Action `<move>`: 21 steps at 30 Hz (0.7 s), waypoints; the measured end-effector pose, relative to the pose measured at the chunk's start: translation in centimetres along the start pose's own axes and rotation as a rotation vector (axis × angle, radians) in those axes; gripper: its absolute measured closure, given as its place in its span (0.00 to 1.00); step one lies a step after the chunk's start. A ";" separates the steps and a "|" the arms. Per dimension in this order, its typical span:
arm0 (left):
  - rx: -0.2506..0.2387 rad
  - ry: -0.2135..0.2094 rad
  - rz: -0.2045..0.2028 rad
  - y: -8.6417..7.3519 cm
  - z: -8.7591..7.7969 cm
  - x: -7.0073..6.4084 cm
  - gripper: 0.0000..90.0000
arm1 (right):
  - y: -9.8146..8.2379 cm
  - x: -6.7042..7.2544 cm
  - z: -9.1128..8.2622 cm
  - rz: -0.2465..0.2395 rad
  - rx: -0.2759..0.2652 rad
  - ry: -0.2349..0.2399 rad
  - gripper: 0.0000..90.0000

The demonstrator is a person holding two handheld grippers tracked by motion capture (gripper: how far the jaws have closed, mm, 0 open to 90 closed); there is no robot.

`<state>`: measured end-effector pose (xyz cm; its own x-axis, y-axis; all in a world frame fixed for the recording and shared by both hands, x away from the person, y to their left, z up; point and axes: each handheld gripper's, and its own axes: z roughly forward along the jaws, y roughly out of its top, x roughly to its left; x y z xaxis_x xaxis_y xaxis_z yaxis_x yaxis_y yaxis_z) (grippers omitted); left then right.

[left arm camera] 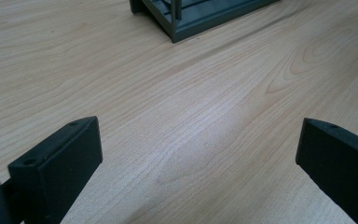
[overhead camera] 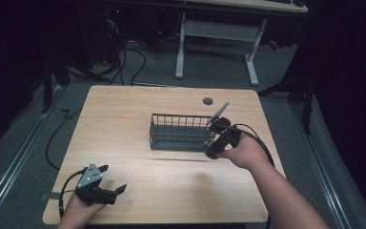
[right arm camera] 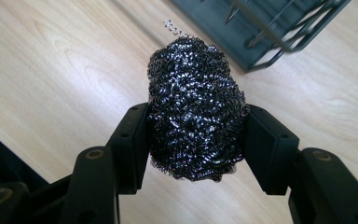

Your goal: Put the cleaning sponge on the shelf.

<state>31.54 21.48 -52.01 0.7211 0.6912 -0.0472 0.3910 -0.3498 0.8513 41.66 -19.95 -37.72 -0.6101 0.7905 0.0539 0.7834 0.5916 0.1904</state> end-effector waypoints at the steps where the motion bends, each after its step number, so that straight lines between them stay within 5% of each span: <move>1: 0.000 0.000 0.000 0.0 0.0 0.0 0.01 | 0.3 -0.1 -0.1 0.005 -0.001 0.001 0.50; 21: -0.002 -0.003 -0.001 0.0 0.0 0.1 0.01 | 4.6 -1.5 -0.8 0.037 -0.009 -0.019 0.50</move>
<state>31.57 21.55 -52.02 0.7226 0.6895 -0.0492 0.3904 -0.3483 0.8522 46.04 -18.52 -36.13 -0.5783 0.8147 0.0425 0.8043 0.5605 0.1973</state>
